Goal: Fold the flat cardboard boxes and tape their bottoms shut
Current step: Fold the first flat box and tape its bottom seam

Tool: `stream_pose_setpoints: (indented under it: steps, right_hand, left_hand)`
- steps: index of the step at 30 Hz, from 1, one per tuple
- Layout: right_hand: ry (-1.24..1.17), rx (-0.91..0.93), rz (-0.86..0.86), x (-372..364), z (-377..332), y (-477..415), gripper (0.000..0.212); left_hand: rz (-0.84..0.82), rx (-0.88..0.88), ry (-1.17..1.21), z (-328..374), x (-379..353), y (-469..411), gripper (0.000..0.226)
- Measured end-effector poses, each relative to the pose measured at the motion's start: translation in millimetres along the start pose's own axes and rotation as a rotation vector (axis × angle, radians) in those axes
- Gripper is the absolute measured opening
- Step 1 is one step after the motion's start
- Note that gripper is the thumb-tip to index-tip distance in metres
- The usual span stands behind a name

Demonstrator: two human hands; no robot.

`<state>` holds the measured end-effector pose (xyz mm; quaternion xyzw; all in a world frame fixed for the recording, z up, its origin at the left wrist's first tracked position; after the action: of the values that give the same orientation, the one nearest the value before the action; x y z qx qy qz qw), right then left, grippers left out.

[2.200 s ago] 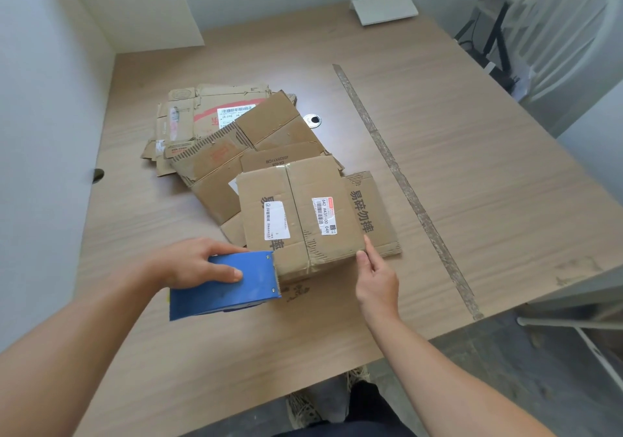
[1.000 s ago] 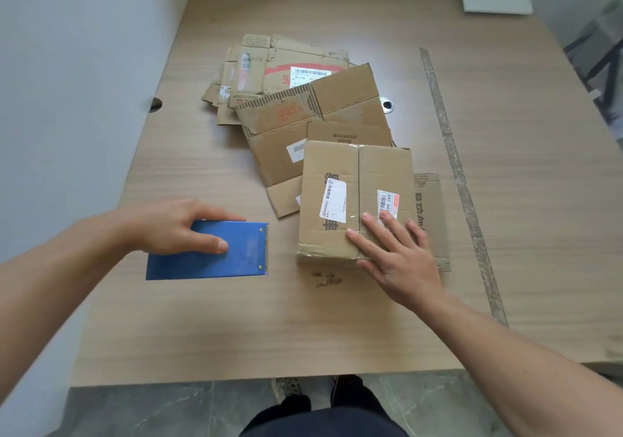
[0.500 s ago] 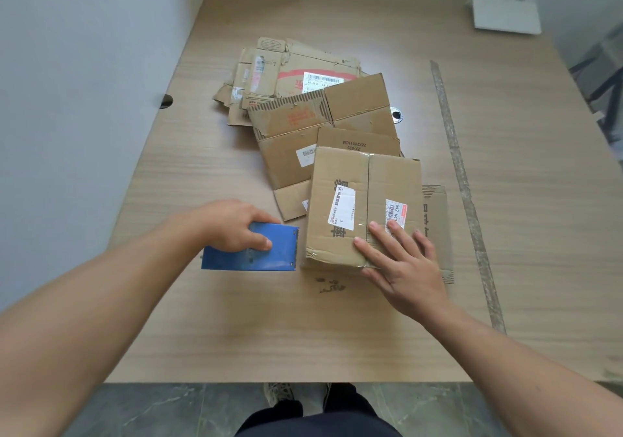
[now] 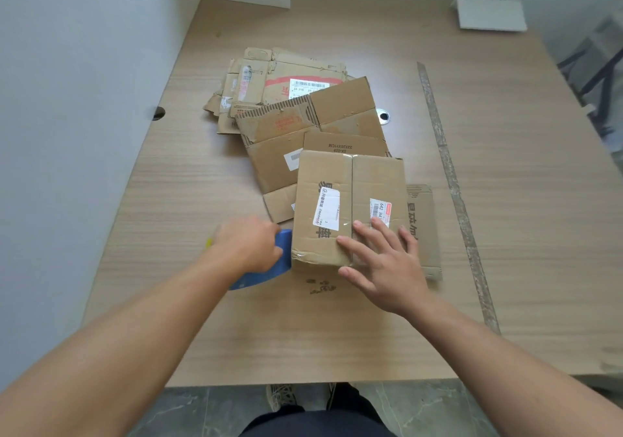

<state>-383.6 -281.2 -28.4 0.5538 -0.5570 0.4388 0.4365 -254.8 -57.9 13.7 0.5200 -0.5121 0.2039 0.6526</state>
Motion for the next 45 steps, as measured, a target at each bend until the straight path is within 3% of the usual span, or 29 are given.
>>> stream_pose_setpoints:
  steps: [5,9,16,22,27,33,37,41,45]
  right_hand:
    - [-0.066,-0.221,-0.056,-0.3,-45.4,-24.2,0.081]
    - [-0.070,-0.342,-0.063,-9.2,-60.4,-29.7,0.071]
    - [-0.111,-0.364,-0.086,-8.2,-72.1,-33.7,0.057]
    - [-0.007,-0.317,-0.193,-12.7,-87.4,-43.7,0.101]
    - [0.130,-0.265,-0.110,-20.7,-82.8,-39.7,0.089]
    - [0.132,-0.196,-0.174,-16.0,-74.6,-31.8,0.083]
    - [0.084,-0.136,-0.238,-2.0,-51.4,-17.5,0.093]
    - [0.074,-0.232,-0.174,22.7,-42.4,-6.1,0.086]
    - [0.054,-0.388,-0.190,27.3,-53.7,-21.2,0.096]
  left_hand:
    - [0.020,0.073,0.152,-27.2,3.5,12.2,0.045]
    - [0.107,0.153,0.180,-36.3,8.7,22.5,0.047]
    - [0.141,0.262,0.363,-51.5,-7.7,47.3,0.049]
    - [0.176,0.307,0.458,-61.6,-20.7,57.4,0.051]
    - [0.177,0.311,0.511,-66.5,-28.4,63.3,0.051]
    - [0.191,0.314,0.542,-73.2,-28.3,69.4,0.050]
    - [0.196,0.309,0.568,-75.2,-23.6,70.0,0.050]
    - [0.225,0.281,0.611,-75.2,-19.2,72.4,0.050]
    - [0.258,0.250,0.639,-75.5,-12.6,74.9,0.049]
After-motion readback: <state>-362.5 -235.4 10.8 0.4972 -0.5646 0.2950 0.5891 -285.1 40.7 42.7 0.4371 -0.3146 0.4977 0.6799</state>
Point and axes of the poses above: each hand's wrist, its own y-axis away from the middle knuckle, its own x-axis out of the back of the hand, z = x × y, the point moved 1 cm from there along -y, towards the middle knuckle, and after that the axes turned 1 degree about x, right-handed, at the moved point
